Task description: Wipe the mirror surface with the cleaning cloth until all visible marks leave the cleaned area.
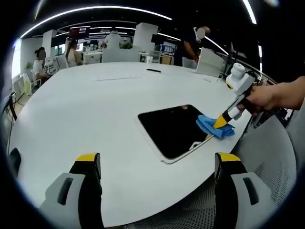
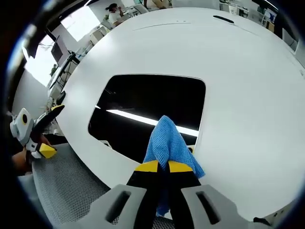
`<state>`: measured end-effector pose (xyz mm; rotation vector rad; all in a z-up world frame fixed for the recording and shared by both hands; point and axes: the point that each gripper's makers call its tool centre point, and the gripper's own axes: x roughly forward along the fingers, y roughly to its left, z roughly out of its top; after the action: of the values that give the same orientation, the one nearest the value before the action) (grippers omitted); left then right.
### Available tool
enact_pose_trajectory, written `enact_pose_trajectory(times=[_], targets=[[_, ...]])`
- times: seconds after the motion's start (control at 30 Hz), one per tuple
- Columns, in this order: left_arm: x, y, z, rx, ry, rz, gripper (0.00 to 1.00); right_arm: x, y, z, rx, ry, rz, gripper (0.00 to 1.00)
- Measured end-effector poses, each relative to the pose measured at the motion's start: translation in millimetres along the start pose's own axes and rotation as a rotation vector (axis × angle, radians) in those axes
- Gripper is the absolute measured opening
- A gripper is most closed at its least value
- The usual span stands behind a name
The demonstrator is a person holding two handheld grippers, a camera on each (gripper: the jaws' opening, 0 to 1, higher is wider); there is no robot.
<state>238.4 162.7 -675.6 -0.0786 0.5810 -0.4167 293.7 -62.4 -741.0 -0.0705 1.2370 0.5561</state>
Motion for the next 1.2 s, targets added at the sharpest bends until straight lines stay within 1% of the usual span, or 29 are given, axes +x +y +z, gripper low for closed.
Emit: enact_pose_trajectory(times=[0.23, 0.33, 0.5, 0.77, 1.2], targets=[[-1.0, 0.0, 3.5, -0.004, -0.02, 0.003, 0.99, 0.6, -2.0, 5.8, -0.007, 0.013, -0.014, 0.0], [-1.6, 1.4, 5.8, -0.004, -0.037, 0.008, 0.99, 2.6, -5.2, 12.4, -0.01, 0.018, -0.021, 0.0], [-1.6, 3.0, 6.7, 0.002, -0.044, 0.015, 0.99, 4.0, -10.3, 24.3, -0.009, 0.02, -0.038, 0.0], [0.6, 4.7, 4.6, 0.006, -0.039, 0.014, 0.99, 10.0, -20.2, 44.5, -0.003, 0.02, -0.054, 0.0], [-0.3, 6.0, 5.9, -0.005, -0.045, 0.026, 0.99, 15.5, -29.8, 68.5, -0.016, 0.027, -0.066, 0.0]])
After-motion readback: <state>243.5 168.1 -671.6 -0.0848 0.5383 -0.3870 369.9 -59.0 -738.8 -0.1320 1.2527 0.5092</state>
